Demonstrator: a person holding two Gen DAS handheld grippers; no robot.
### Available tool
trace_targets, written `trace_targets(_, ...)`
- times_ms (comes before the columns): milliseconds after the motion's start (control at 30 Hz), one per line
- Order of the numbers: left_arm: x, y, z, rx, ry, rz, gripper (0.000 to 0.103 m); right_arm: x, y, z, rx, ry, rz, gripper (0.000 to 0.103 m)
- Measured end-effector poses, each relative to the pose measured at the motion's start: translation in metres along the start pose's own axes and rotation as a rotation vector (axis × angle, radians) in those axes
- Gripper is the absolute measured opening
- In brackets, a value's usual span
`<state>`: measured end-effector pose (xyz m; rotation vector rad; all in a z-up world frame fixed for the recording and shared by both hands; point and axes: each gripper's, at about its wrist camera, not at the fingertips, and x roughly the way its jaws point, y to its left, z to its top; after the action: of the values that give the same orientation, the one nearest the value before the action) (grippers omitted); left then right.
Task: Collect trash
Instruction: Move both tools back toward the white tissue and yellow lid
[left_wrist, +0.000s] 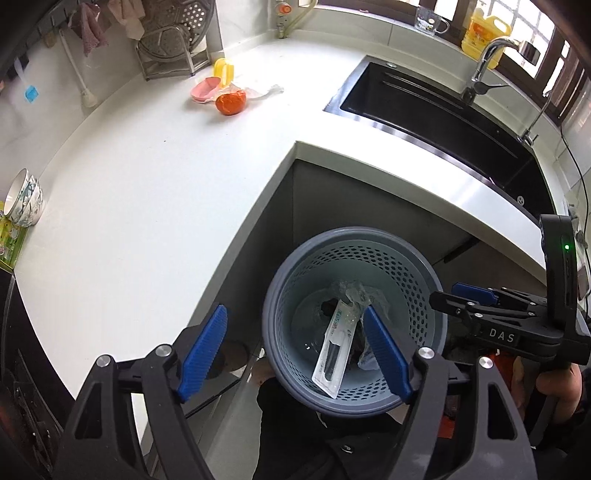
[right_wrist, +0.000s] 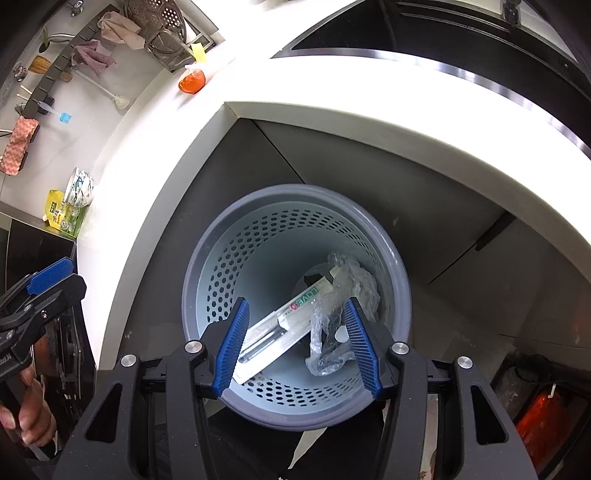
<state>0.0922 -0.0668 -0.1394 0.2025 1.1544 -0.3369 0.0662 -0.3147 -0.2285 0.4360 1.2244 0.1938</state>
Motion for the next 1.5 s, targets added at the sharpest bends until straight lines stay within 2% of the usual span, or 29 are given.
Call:
trace_targets(567,-0.005,0.095,0.061,-0.081,-0.107,-0.017,0.081,0.001,0.071,0.088,-0.039,-0.106,-0.033,0.057)
trace_targets(833,0.021,0.125,0.105,-0.062,-0.139,-0.030,0.083,0.014,0.094,0.151,-0.016,-0.168,-0.066,0.057)
trace_targets(1067,0.056,0.143,0.136,-0.079,-0.136,-0.052,0.083,0.048,0.111,0.205,-0.028,-0.189,-0.098,0.058)
trace_targets(1500,0.083,0.170,0.176,-0.082,-0.140,-0.072,0.083,0.076,0.133,0.277,-0.070,-0.228,-0.148,0.058)
